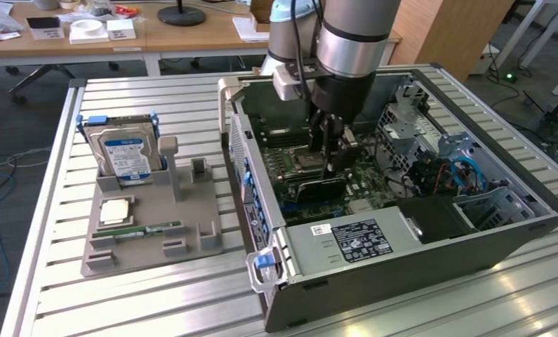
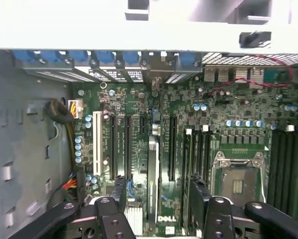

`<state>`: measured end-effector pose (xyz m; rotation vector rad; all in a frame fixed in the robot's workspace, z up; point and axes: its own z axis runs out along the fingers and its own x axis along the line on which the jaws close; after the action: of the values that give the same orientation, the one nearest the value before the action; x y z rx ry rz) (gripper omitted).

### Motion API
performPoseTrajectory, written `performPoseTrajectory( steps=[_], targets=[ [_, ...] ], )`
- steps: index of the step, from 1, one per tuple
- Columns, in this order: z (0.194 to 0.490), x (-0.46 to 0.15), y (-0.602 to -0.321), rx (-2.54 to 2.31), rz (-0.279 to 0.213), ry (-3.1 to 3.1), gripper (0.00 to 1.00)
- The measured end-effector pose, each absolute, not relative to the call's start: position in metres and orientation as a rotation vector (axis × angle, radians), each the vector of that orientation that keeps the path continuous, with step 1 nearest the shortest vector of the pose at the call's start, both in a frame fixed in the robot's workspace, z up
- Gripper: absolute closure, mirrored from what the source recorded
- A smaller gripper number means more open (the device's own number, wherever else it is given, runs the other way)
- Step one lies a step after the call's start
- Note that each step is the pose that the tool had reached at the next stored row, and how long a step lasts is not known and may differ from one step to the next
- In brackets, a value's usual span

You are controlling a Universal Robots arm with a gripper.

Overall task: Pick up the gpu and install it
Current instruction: 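Insert the gpu into the slot, then press down on the gpu until it lock into place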

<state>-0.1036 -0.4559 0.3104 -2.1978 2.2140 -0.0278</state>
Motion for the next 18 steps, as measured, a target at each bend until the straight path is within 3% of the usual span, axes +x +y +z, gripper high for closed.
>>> performPoseTrajectory(
  steps=[18],
  targets=[
    [0.3230,-0.1036,-0.4559,-2.198,-0.028,2.214,0.37]
  ],
)
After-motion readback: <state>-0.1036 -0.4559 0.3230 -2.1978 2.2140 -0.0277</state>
